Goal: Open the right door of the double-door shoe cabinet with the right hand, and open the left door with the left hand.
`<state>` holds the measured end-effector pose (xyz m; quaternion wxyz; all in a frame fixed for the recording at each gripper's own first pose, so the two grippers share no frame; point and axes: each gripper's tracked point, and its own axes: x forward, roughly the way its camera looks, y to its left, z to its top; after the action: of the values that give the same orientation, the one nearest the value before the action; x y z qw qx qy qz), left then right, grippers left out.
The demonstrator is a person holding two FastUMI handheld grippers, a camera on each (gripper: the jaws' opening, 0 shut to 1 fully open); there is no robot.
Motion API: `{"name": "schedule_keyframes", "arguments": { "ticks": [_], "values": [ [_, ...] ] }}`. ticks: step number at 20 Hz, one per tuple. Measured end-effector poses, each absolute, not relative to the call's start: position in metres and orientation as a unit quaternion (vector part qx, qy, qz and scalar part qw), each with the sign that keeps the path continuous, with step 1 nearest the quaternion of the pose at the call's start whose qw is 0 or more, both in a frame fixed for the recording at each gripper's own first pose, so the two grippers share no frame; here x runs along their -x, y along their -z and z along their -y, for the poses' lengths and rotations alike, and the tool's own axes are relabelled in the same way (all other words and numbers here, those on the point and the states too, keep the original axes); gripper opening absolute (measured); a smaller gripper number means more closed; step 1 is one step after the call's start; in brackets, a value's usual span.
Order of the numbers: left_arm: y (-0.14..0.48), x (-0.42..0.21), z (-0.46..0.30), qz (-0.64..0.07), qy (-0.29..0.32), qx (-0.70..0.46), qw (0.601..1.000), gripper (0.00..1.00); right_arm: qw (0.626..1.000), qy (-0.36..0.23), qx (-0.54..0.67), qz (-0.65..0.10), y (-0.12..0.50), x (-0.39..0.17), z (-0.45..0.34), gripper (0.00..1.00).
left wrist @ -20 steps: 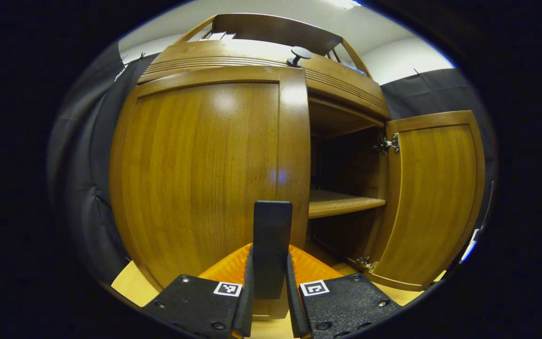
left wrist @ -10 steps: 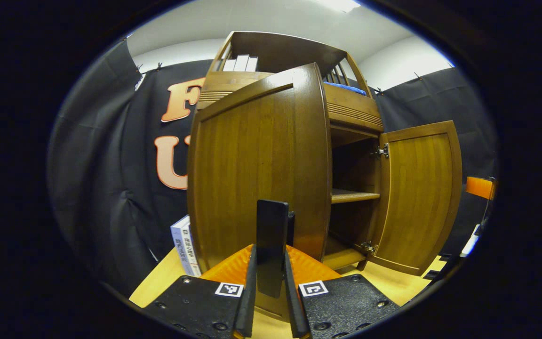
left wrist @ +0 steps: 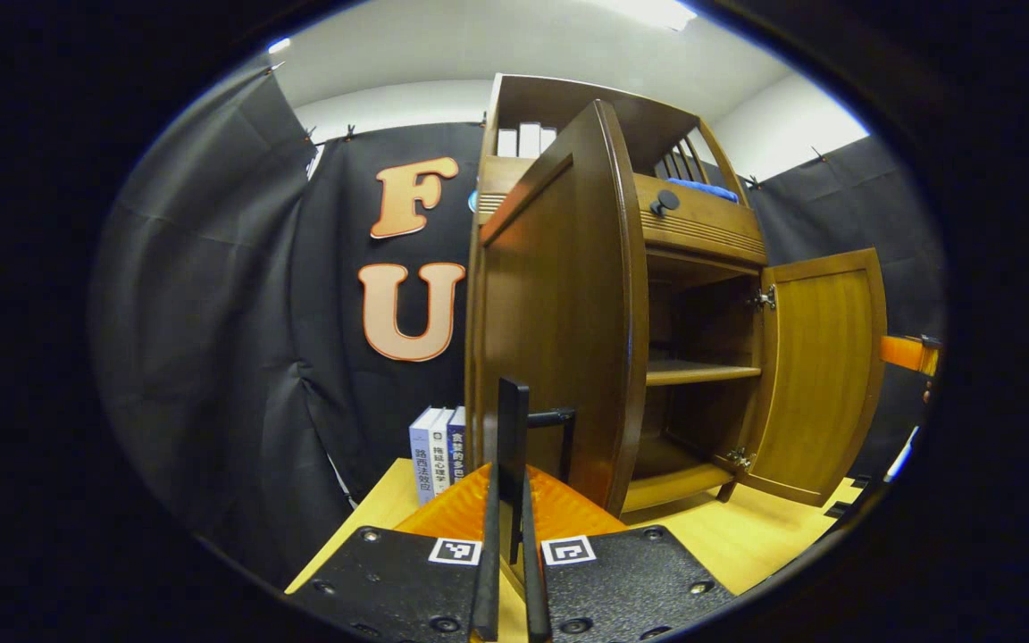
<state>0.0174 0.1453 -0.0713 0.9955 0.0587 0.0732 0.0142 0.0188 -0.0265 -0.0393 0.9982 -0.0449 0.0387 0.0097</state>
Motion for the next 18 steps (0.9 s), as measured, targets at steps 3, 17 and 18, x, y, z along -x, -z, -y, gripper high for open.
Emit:
{"name": "schedule_keyframes", "arguments": {
  "ticks": [3, 17, 18],
  "values": [
    [0.065, -0.014, -0.177, -0.055, -0.025, -0.035, 0.998, 0.08, 0.998, -0.019, 0.037, -0.051, 0.048, -0.020, 0.019, 0.94],
    [0.075, 0.037, -0.165, -0.099, 0.094, -0.145, 0.980, 0.07, 0.997, -0.013, 0.041, -0.066, 0.064, -0.018, 0.020, 0.94],
    [0.071, 0.047, -0.157, -0.096, 0.095, -0.135, 0.982, 0.07, 0.997, -0.013, 0.042, -0.066, 0.065, -0.019, 0.019, 0.94]
  ]
}}
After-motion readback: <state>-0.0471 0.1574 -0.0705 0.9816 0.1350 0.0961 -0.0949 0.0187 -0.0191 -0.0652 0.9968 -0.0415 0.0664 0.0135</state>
